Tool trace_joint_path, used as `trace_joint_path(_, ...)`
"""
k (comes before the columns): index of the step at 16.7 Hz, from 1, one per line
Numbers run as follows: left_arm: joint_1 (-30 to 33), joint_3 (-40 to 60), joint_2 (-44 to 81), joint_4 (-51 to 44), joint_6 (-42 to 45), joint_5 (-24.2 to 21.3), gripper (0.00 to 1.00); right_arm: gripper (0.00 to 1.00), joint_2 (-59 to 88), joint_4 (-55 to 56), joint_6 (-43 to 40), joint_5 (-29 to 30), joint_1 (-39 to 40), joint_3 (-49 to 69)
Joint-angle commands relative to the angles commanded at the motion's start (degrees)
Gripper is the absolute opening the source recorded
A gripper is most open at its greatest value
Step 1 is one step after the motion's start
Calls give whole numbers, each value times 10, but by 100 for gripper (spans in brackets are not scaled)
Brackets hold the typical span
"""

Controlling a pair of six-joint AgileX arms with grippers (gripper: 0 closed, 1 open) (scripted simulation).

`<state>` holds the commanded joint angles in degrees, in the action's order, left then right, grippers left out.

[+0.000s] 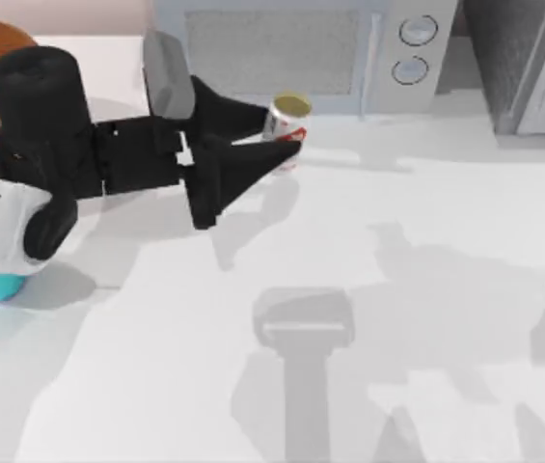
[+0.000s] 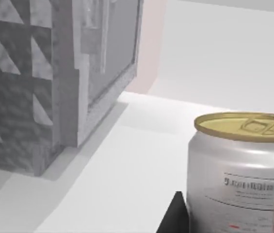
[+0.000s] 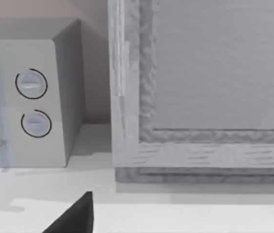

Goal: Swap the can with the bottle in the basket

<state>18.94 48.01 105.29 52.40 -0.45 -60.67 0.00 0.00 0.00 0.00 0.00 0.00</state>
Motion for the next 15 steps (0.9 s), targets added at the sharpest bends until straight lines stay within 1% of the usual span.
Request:
trace_joint_path(9,12,128,284,162,6,-96,0,100,0,0,0,0,0,0)
trace_joint_path(12,10,169,365,212,14,-112,0,100,0,0,0,0,0,0)
trace_joint_path(15,10,194,405,243,21,-122,0,100,0,0,0,0,0,0)
